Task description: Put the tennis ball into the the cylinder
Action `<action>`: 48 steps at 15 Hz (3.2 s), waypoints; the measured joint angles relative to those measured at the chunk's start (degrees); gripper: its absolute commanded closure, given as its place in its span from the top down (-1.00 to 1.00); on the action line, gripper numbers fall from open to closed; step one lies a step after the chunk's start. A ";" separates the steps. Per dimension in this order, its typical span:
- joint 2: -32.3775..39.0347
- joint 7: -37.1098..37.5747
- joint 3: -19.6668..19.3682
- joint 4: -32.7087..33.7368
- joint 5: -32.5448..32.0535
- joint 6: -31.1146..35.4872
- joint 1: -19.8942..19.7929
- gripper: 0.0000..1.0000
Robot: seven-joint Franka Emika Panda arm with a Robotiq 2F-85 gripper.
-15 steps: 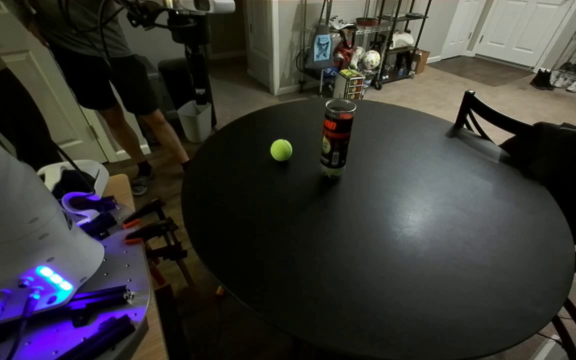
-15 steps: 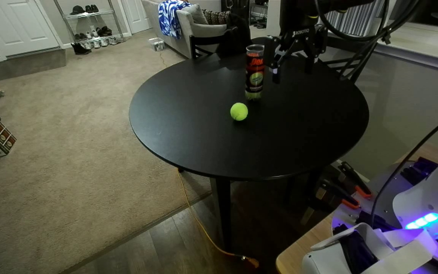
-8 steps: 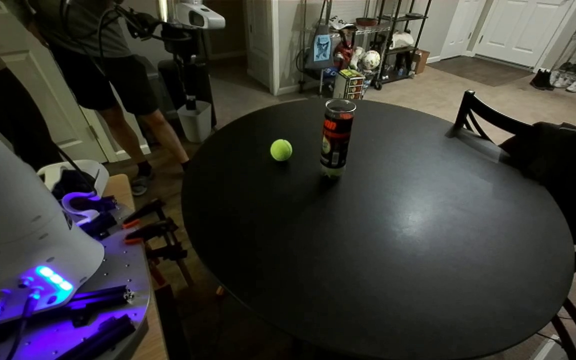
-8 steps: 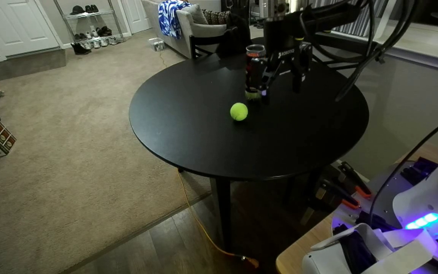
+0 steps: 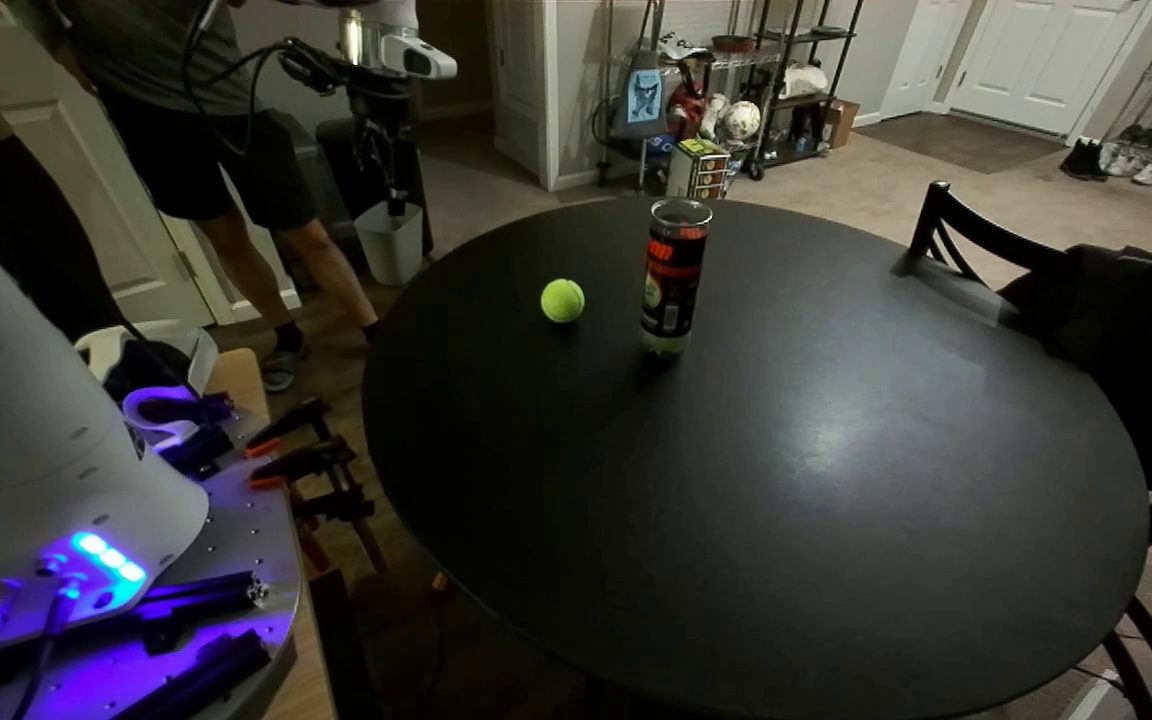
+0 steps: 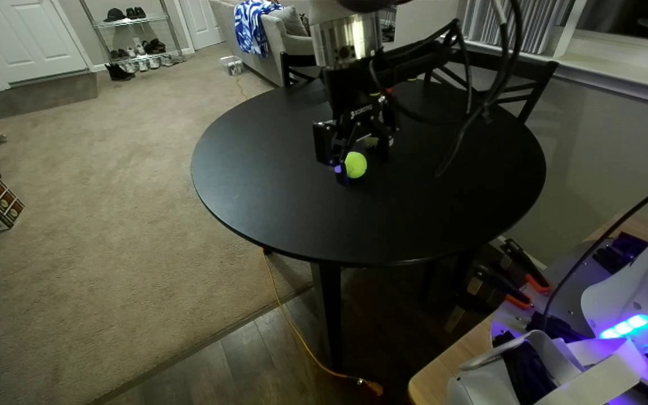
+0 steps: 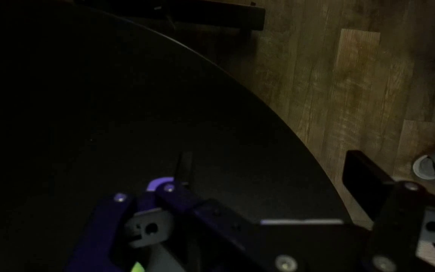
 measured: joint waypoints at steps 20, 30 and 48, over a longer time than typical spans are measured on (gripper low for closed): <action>24.53 -24.90 -15.47 26.19 -6.27 0.26 -10.35 1.00; 29.92 -28.59 -15.93 32.22 -6.21 -0.19 -12.43 1.00; 30.44 -28.40 -15.54 33.36 -6.53 -6.67 -9.73 1.00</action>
